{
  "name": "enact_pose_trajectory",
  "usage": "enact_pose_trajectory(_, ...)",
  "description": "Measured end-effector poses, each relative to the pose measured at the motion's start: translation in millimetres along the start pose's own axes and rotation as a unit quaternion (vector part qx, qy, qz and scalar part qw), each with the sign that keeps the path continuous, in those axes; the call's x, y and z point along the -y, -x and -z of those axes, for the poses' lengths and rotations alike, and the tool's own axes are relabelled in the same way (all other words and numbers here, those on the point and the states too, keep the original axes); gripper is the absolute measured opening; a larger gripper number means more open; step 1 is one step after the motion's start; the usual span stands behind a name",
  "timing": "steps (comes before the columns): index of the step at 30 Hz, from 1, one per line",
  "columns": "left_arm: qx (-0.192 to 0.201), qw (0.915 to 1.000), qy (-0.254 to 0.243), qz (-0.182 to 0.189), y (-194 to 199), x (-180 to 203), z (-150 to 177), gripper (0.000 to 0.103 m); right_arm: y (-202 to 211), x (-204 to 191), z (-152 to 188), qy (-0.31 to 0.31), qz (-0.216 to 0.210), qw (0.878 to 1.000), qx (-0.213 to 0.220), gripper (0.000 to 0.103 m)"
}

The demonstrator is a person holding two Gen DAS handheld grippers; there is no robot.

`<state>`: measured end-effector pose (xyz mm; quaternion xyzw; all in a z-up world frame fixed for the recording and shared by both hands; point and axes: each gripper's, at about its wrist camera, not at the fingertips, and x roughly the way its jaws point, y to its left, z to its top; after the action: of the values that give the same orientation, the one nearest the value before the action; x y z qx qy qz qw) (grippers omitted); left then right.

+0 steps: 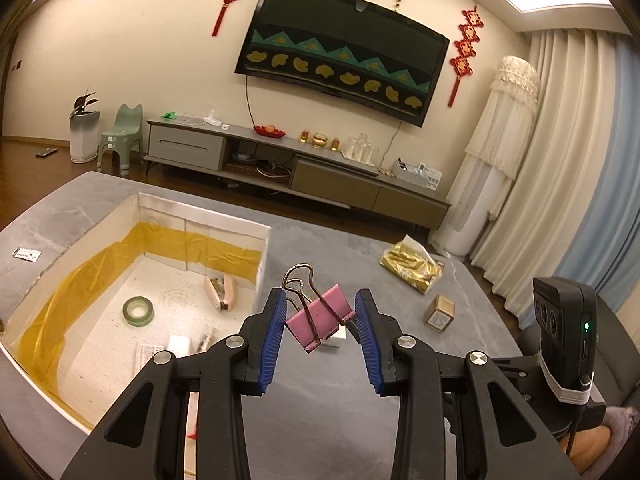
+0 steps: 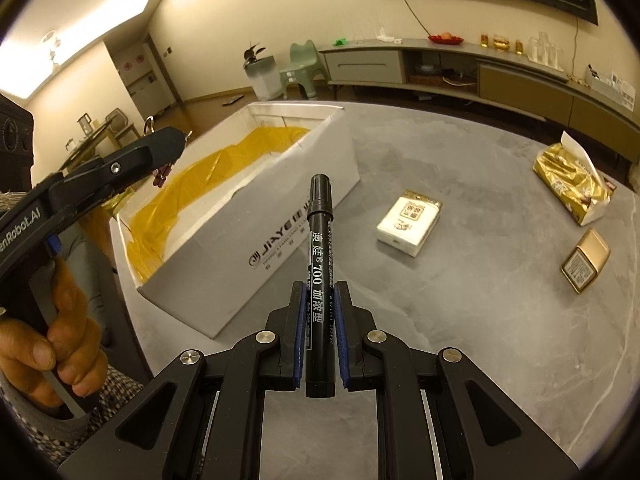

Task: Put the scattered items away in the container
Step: 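Carry the marker in the right tool and clip in the left tool over the box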

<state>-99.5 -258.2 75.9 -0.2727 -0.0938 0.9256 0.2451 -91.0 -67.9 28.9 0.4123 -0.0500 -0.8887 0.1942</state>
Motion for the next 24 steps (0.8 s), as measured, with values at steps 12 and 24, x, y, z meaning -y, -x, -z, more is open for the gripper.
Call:
enact_pose_trajectory(12, 0.022, 0.9992, 0.034, -0.006, 15, -39, -20, 0.037, 11, -21, -18, -0.005, -0.010, 1.000, 0.026, 0.014)
enact_pose_trajectory(24, 0.031, 0.9975, 0.062, -0.010, 24, -76, -33, 0.037, 12, -48, -34, 0.008, -0.012, 0.999, 0.034, 0.014)
